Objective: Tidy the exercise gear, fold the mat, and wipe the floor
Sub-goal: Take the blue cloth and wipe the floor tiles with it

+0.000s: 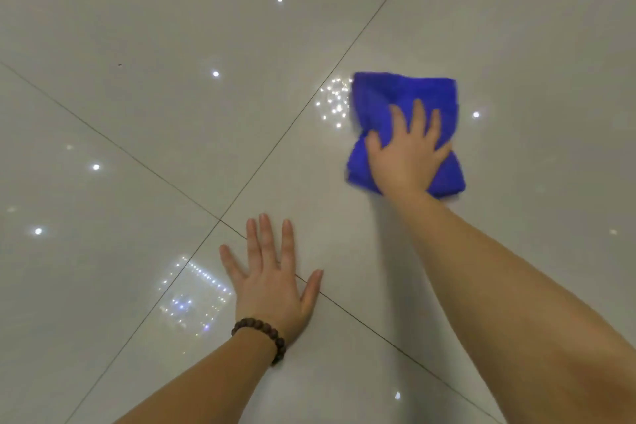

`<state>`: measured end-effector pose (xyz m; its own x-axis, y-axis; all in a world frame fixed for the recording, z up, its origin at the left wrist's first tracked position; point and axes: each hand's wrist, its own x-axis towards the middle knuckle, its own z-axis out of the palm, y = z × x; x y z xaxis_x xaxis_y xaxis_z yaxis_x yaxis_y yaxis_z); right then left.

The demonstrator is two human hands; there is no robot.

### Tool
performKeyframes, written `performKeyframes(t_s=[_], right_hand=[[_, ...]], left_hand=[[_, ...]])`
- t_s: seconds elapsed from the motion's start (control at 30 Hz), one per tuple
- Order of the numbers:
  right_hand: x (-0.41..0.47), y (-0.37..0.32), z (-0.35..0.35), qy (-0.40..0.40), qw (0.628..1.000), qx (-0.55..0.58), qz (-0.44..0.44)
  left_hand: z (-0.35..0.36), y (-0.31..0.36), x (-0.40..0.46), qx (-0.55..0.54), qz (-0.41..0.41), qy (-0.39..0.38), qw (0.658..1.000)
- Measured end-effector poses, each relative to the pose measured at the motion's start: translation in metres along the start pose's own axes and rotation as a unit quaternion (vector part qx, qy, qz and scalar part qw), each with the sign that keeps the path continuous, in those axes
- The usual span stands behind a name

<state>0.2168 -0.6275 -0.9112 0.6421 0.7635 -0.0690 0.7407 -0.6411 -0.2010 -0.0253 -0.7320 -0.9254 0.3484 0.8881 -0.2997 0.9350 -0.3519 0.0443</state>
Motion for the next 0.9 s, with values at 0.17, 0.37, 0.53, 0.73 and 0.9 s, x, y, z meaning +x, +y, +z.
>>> performKeyframes(t_s=[0.17, 0.37, 0.53, 0.73, 0.9], right_hand=[[-0.017, -0.079, 0.021, -0.115, 0.842, -0.05, -0.524], [0.105, -0.035, -0.01, -0.007, 0.993, 0.05, 0.102], [-0.051, -0.147, 0.032, -0.113, 0.902, 0.003, -0.418], [0.035, -0.038, 0.008, -0.021, 0.972, -0.001, -0.236], [0.041, 0.046, -0.018, 0.038, 0.966, 0.045, 0.25]], left_hand=[[-0.003, 0.001, 0.001, -0.012, 0.005, -0.005, 1.0], [-0.006, -0.001, 0.0, -0.035, 0.001, 0.0, 0.999], [-0.004, -0.002, 0.001, -0.04, 0.003, -0.003, 0.999], [-0.006, -0.001, -0.002, -0.043, 0.0, -0.001, 0.999], [-0.004, -0.003, 0.0, -0.029, -0.003, -0.001, 1.0]])
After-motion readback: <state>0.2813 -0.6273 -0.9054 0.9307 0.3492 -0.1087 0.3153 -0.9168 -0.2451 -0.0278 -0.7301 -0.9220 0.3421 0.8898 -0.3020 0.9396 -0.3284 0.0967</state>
